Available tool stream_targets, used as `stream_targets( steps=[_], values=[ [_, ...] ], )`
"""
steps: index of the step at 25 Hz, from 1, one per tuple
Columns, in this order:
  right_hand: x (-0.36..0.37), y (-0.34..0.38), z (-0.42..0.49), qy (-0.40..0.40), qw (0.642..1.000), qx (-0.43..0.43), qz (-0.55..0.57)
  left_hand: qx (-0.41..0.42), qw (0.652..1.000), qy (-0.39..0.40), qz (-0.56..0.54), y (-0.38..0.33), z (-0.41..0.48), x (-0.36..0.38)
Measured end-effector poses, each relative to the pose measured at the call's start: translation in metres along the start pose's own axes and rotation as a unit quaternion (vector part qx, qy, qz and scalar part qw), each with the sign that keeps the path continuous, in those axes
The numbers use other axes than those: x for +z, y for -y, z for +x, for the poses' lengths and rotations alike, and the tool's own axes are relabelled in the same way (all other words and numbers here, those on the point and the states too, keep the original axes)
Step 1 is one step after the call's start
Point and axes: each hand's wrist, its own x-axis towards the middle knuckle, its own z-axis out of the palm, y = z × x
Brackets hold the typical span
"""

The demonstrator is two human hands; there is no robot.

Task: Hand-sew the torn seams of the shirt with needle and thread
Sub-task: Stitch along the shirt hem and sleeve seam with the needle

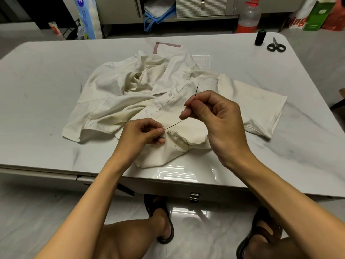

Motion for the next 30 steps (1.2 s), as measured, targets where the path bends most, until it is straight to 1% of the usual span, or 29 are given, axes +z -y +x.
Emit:
stream_targets(
  steps=[3, 5, 7, 9, 11, 14, 16, 18, 20, 22, 26, 28, 30],
  values=[
    [-0.004, 0.017, -0.006, 0.001, 1.0, -0.013, -0.01, -0.002, 1.0, -0.011, 0.009, 0.006, 0.003, 0.005],
    [-0.009, 0.03, -0.011, 0.021, 0.999, -0.003, -0.024, -0.007, 1.0, -0.023, 0.013, 0.01, 0.003, 0.007],
    [-0.015, 0.045, -0.017, 0.07, 0.996, 0.037, -0.045, -0.016, 0.999, -0.036, 0.013, 0.015, 0.005, 0.009],
    [-0.023, 0.058, -0.024, 0.132, 0.984, 0.1, -0.063, -0.027, 0.998, -0.055, 0.015, 0.023, 0.008, 0.009],
    [-0.031, 0.068, -0.032, 0.191, 0.965, 0.167, -0.066, -0.035, 0.996, -0.077, 0.014, 0.028, 0.01, 0.011],
    [-0.047, 0.084, -0.048, 0.286, 0.922, 0.255, -0.053, -0.034, 0.993, -0.109, 0.014, 0.031, 0.01, 0.017],
    [-0.056, 0.094, -0.058, 0.339, 0.891, 0.299, -0.039, -0.032, 0.991, -0.126, 0.018, 0.032, 0.01, 0.019],
    [-0.063, 0.101, -0.064, 0.366, 0.871, 0.326, -0.03, -0.031, 0.99, -0.133, 0.021, 0.034, 0.011, 0.019],
    [-0.067, 0.102, -0.068, 0.36, 0.872, 0.33, -0.039, -0.027, 0.99, -0.134, 0.019, 0.035, 0.01, 0.019],
    [-0.065, 0.095, -0.068, 0.324, 0.891, 0.316, -0.041, -0.021, 0.991, -0.132, 0.013, 0.034, 0.007, 0.018],
    [-0.048, 0.06, -0.064, 0.201, 0.942, 0.267, -0.036, 0.008, 0.994, -0.105, 0.006, 0.026, 0.0, 0.013],
    [-0.037, 0.037, -0.059, 0.149, 0.958, 0.24, -0.047, 0.037, 0.995, -0.094, 0.017, 0.018, -0.005, 0.01],
    [-0.023, 0.012, -0.051, 0.1, 0.969, 0.21, -0.086, 0.063, 0.993, -0.092, 0.04, 0.01, -0.01, 0.008]
  ],
)
